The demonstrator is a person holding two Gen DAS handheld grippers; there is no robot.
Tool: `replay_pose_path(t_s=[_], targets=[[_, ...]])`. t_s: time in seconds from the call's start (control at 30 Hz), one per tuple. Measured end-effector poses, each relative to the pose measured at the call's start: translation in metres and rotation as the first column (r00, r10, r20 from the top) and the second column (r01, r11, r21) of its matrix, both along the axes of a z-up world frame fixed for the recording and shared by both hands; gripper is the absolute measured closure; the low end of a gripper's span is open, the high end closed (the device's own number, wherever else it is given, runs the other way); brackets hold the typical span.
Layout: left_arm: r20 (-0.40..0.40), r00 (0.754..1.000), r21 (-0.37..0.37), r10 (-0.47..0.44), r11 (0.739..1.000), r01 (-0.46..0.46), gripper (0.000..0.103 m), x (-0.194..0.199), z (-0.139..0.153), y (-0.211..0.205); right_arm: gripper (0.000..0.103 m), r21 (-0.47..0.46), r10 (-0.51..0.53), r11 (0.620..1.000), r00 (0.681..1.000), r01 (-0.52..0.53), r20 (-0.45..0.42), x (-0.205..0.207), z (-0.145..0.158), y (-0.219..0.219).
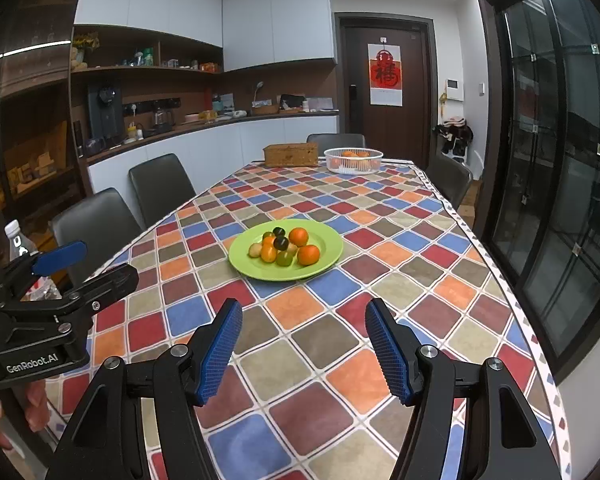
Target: Organize fruits
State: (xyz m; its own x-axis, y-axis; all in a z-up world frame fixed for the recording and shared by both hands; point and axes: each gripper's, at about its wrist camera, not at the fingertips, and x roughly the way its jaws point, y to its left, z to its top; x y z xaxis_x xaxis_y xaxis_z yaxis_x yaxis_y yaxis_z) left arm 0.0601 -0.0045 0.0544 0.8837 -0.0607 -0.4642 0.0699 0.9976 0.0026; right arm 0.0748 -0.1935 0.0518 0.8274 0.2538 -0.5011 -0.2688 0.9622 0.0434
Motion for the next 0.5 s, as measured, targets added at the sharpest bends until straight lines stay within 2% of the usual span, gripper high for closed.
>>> replay_pose_path(t_s=[0.2,0.5], targets=[[0.003,1.000,-0.001,0.002,1.000,-0.002,0.001,-0.0011,0.0010,0.0008,0.038,-0.001,0.000,1.000,1.000,0.000,0.005,-0.0008,0.0030,-0.0007],[0.003,1.000,0.006,0.023,1.000,-0.023,0.000,-0.0045,0.0022,-0.0007,0.038,0.001,-0.003,1.000,1.000,0.002,0.011,-0.0024,0.0073,-0.0039]])
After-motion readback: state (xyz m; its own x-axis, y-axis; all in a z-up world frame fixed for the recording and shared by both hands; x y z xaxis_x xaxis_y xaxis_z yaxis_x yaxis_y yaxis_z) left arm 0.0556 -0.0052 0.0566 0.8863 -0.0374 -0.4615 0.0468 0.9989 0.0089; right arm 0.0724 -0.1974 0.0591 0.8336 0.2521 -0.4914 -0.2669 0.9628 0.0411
